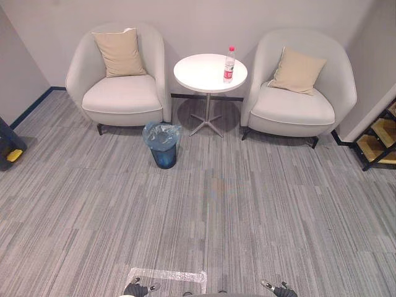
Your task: Gather rubbish on tea table into small bin, then transfer packed bag to large trash can.
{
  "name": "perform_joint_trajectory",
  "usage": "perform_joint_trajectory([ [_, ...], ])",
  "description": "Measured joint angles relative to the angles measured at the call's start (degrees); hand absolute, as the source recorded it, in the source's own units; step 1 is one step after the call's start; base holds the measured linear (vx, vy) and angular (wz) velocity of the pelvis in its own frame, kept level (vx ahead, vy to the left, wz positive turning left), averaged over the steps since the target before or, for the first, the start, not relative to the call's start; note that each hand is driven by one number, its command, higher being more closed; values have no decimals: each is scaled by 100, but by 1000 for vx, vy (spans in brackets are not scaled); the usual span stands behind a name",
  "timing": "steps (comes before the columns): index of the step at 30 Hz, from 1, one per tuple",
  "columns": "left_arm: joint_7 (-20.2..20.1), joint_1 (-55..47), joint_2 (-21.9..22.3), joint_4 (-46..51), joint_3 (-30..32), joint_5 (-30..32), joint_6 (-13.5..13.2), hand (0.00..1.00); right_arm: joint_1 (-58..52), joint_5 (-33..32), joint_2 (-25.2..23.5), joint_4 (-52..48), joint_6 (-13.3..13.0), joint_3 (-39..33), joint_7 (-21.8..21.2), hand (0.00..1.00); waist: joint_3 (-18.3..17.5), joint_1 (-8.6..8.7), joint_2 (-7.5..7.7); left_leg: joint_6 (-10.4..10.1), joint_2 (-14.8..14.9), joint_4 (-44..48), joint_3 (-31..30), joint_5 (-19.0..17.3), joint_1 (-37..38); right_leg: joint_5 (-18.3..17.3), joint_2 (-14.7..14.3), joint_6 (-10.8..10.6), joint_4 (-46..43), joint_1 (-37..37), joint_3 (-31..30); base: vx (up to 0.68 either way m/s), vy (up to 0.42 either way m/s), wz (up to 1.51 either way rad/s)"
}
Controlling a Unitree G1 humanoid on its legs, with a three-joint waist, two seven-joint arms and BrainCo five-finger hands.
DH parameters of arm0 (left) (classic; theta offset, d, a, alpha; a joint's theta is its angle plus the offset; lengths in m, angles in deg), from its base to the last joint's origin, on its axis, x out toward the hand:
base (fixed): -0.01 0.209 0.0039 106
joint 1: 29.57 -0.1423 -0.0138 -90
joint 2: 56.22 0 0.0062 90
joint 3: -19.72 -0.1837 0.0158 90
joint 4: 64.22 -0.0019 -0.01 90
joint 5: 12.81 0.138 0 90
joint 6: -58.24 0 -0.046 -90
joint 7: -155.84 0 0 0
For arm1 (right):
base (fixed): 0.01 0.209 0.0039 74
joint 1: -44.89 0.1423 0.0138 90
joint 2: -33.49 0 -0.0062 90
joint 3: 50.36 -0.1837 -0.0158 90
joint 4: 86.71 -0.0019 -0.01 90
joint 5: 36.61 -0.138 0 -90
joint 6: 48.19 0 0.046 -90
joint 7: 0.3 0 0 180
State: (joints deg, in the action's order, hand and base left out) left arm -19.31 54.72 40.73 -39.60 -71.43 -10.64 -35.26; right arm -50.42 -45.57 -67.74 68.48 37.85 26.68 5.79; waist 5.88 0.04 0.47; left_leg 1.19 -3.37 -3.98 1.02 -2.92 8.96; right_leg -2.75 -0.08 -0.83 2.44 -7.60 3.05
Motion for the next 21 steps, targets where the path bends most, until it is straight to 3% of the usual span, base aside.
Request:
perform_joint_trajectory([
  [21, -12, 1, -36, -5, -55, -1, 3, 0, 39, -3, 1, 93, 1, 12, -24, 0, -12, 1, 42, 11, -7, -140, 87, 13, 12, 5, -3, -1, 98, 34, -74, -10, -15, -1],
])
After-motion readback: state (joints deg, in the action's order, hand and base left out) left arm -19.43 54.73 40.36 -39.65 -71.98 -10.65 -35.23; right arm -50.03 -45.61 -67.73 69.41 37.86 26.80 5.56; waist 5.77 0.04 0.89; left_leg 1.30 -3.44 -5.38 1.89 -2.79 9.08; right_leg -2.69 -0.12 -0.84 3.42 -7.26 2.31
